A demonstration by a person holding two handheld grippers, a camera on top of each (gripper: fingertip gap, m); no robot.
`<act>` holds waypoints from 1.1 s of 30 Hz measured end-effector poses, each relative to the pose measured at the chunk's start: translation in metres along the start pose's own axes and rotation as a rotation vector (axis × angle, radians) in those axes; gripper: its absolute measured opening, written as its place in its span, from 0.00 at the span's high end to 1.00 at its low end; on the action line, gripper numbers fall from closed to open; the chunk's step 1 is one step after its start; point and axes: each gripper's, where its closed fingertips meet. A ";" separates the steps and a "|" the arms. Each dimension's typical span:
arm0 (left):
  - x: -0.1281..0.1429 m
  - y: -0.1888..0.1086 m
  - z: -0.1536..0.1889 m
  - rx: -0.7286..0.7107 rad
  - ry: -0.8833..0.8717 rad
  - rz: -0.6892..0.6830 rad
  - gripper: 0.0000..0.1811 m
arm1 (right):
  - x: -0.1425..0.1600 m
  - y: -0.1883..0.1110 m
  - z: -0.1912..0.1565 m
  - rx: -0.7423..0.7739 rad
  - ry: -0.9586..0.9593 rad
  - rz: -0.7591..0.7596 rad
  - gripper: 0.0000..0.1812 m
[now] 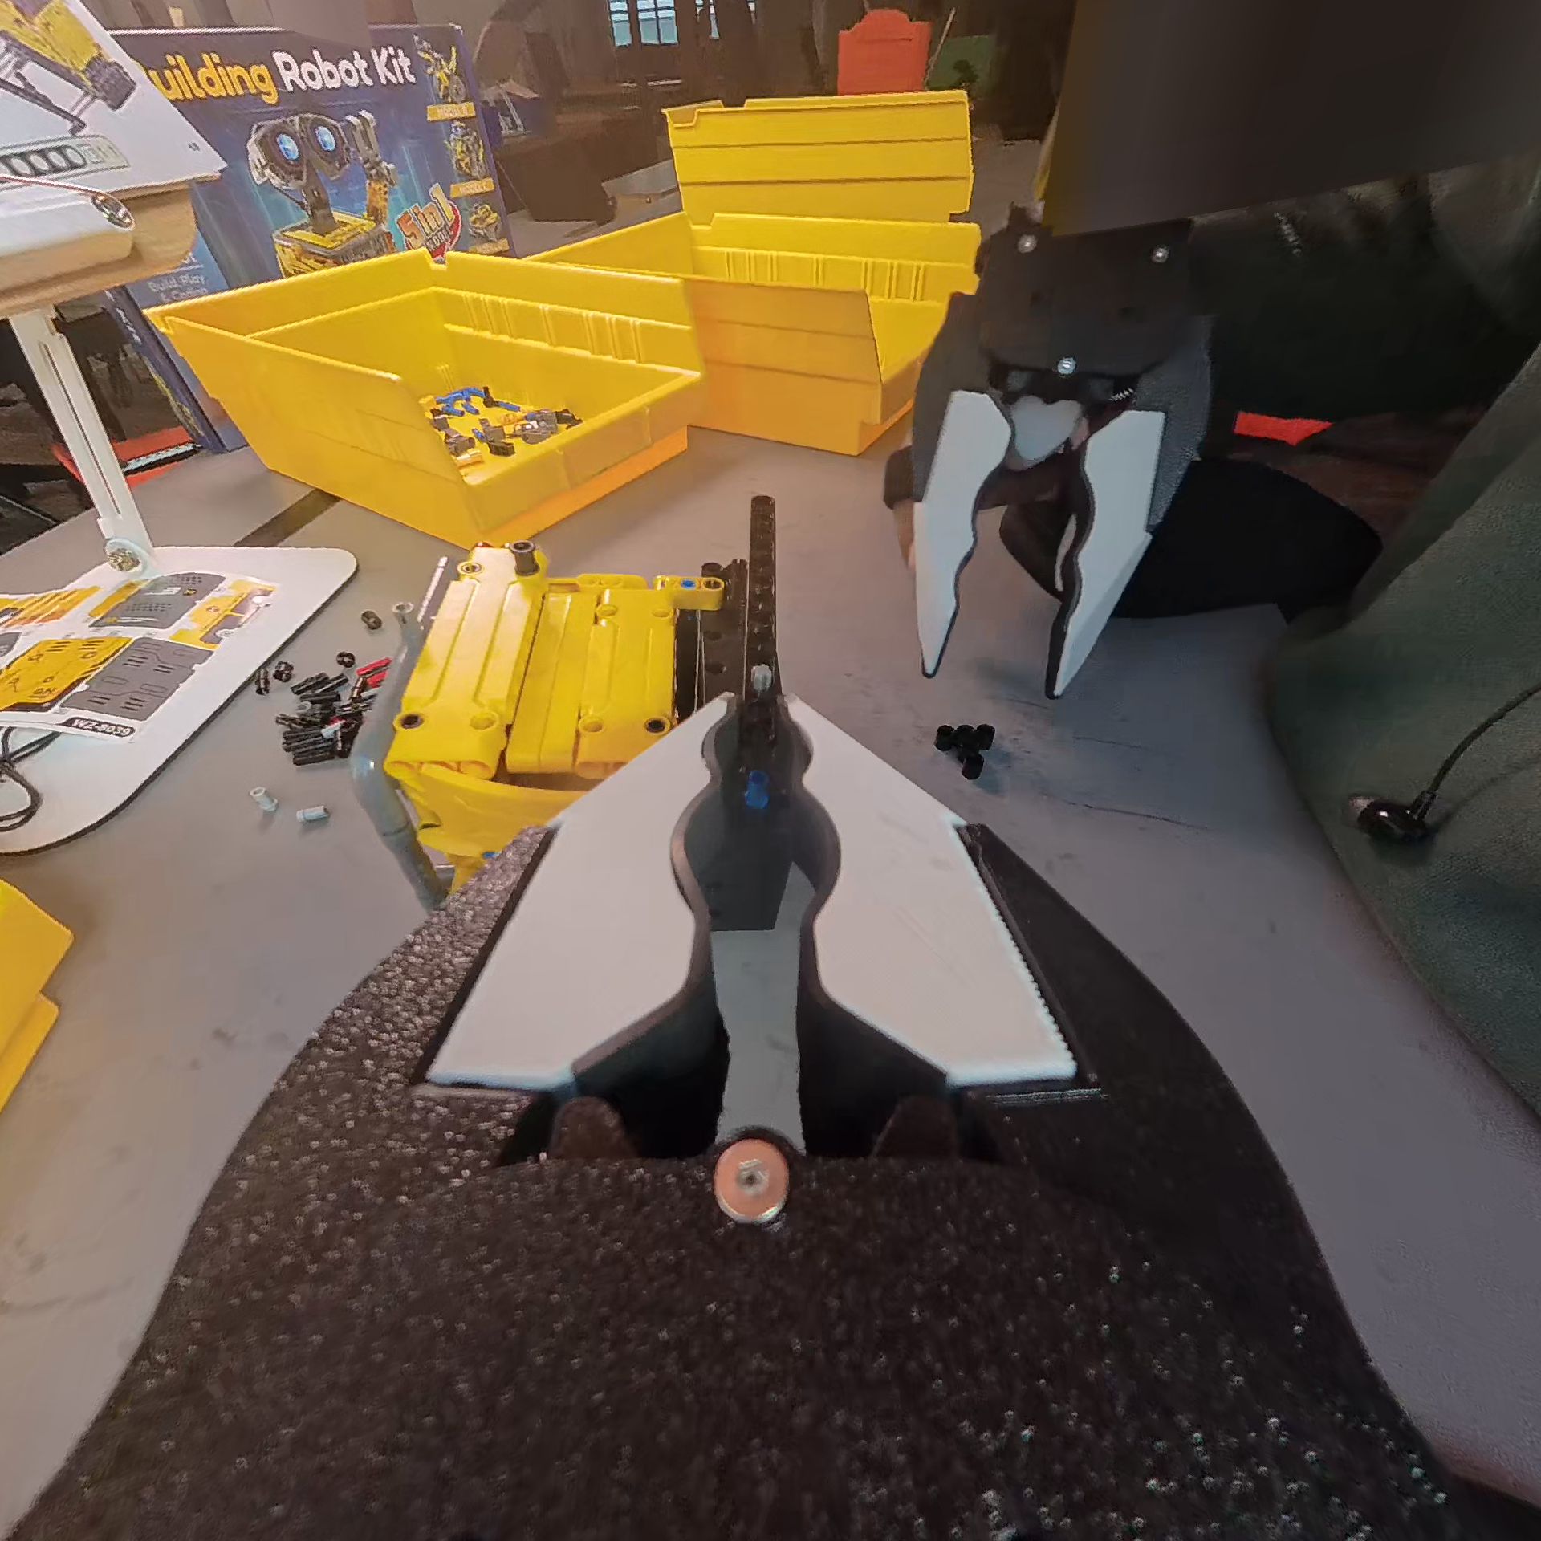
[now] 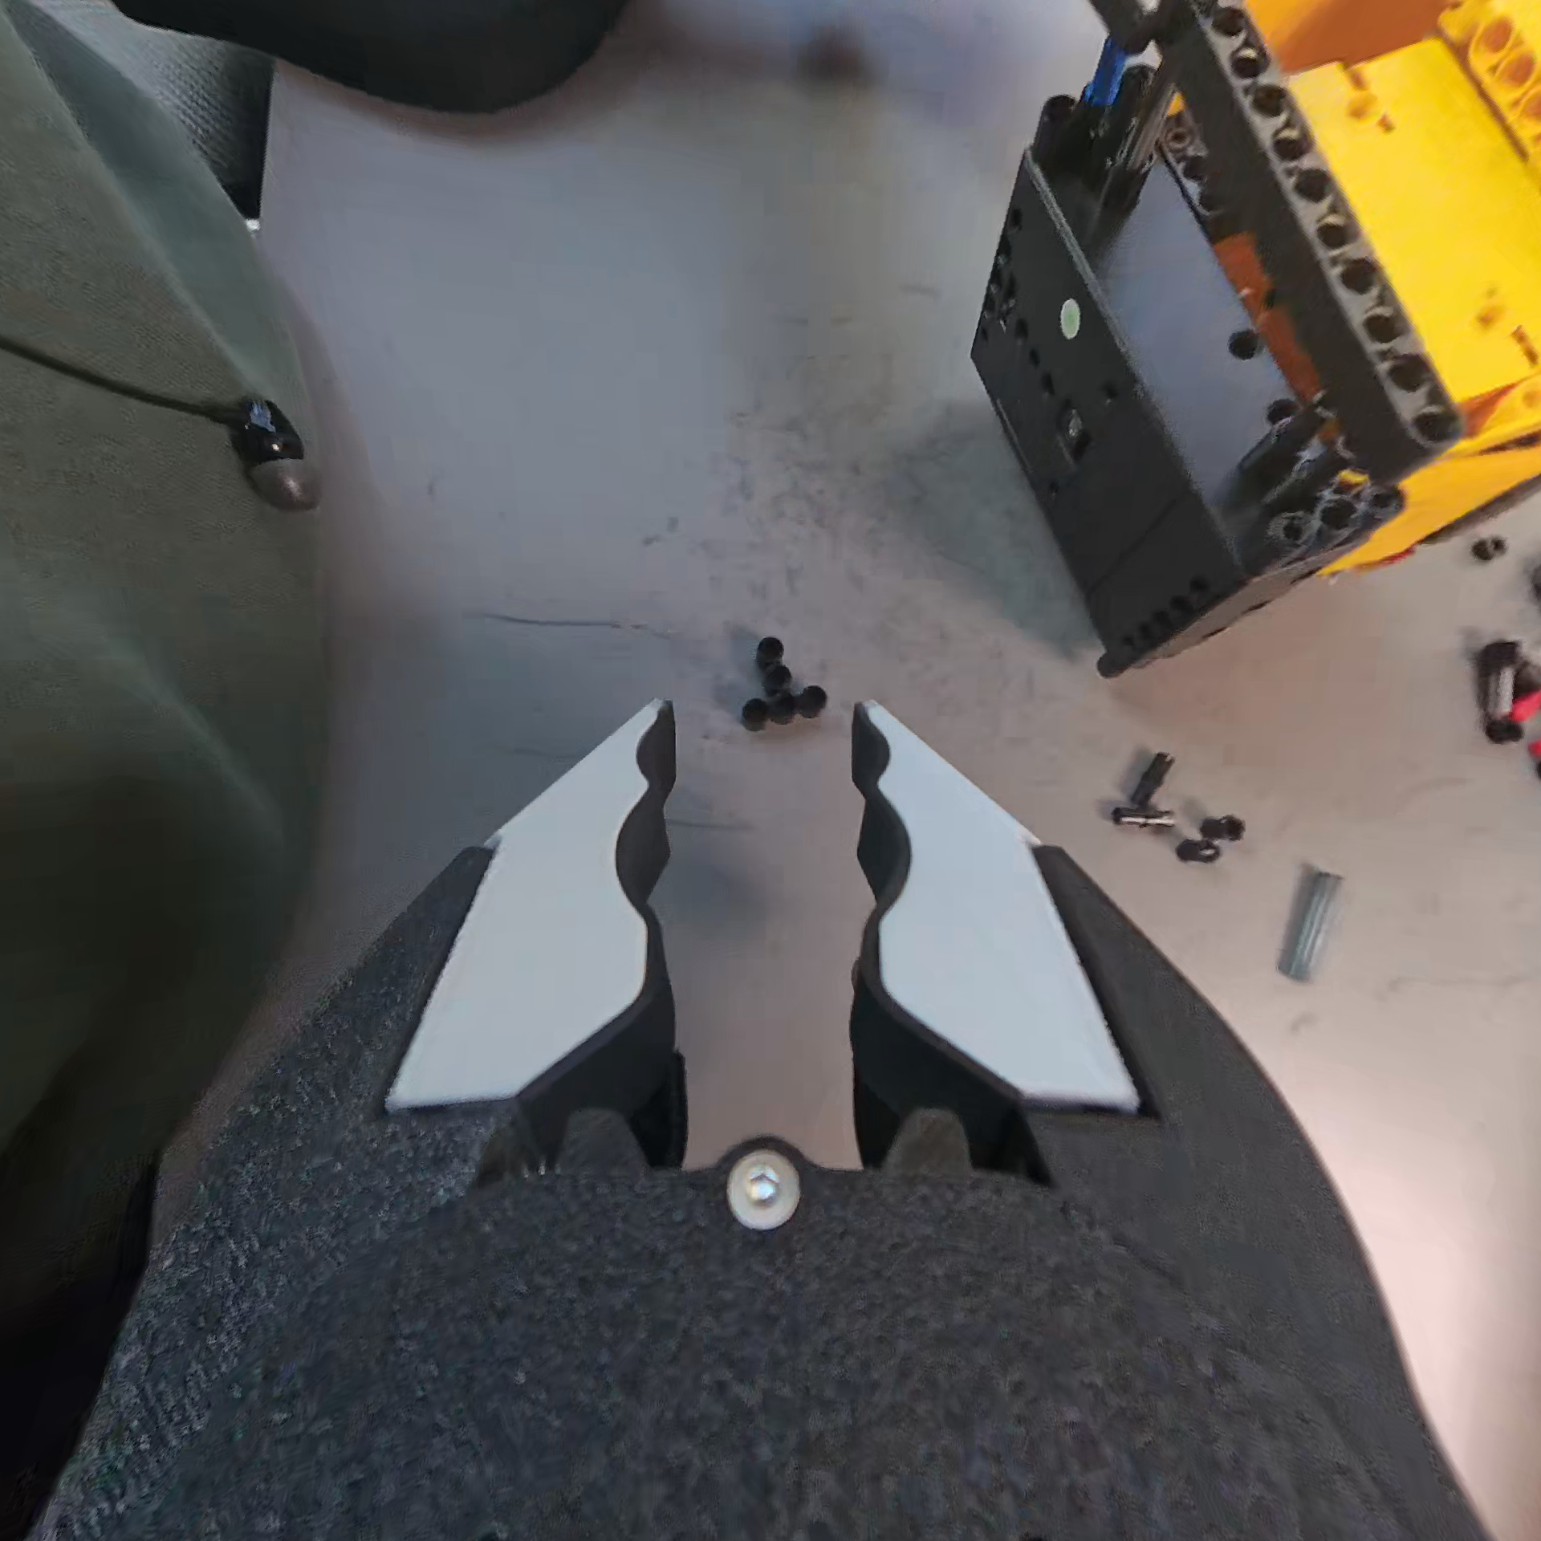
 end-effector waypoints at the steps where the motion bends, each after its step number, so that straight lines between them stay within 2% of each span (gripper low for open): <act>1: 0.000 0.000 0.000 0.002 0.000 -0.001 0.96 | -0.001 0.001 0.004 -0.035 -0.032 0.004 0.77; 3: 0.000 -0.001 0.001 0.003 0.003 -0.003 0.96 | -0.004 0.008 0.005 -0.121 -0.068 0.011 0.72; 8: 0.001 -0.003 0.004 0.011 0.004 -0.005 0.96 | 0.012 0.022 -0.011 -0.238 -0.098 -0.084 0.72; 12: 0.002 -0.003 0.004 0.025 0.006 -0.006 0.96 | 0.015 0.015 -0.025 -0.239 -0.080 -0.068 0.76; 16: 0.001 -0.003 0.004 0.038 0.002 0.000 0.96 | 0.011 0.013 -0.017 -0.196 -0.082 -0.021 0.80; 24: 0.002 -0.004 0.004 0.032 -0.003 0.007 0.96 | 0.007 0.020 -0.016 -0.223 -0.139 -0.018 0.89; 33: 0.001 -0.004 0.004 0.038 -0.015 0.019 0.96 | 0.011 0.021 -0.025 -0.206 -0.139 -0.021 0.94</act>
Point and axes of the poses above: each gripper's, where its closed fingertips meet, y out along the fingers, x out of its underside, z = x × y across the jaws, and after that the axes turned 3 degrees about y, right-handed
